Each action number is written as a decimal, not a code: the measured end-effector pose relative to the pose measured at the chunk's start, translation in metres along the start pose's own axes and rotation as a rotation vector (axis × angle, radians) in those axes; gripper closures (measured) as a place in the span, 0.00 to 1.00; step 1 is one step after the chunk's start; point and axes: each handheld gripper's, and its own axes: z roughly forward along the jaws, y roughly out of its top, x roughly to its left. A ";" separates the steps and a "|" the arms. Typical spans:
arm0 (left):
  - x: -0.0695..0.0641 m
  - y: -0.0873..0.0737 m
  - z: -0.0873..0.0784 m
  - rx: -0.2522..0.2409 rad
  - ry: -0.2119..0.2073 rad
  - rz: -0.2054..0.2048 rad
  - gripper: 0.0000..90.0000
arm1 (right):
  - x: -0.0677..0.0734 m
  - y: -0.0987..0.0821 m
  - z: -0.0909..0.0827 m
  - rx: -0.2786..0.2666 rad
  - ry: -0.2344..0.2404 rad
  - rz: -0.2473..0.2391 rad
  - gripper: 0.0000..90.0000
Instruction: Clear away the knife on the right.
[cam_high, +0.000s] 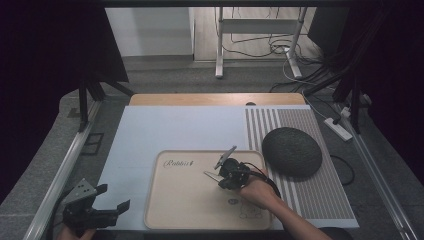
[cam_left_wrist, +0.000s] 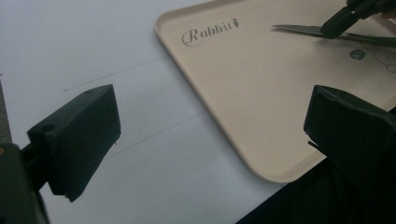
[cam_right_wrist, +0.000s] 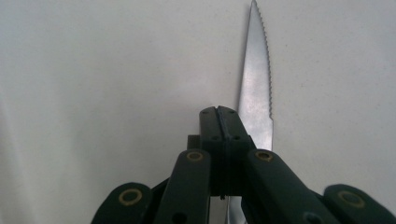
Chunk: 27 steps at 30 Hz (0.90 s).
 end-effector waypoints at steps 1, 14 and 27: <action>0.000 0.000 0.000 0.000 0.000 0.000 0.05 | -0.002 0.000 0.003 0.007 0.004 -0.004 1.00; 0.000 0.000 0.000 -0.003 -0.002 -0.001 0.05 | -0.028 -0.017 -0.005 0.010 -0.068 0.073 1.00; 0.000 0.000 0.000 -0.003 -0.001 0.001 0.05 | -0.043 -0.048 -0.023 0.028 -0.084 0.147 1.00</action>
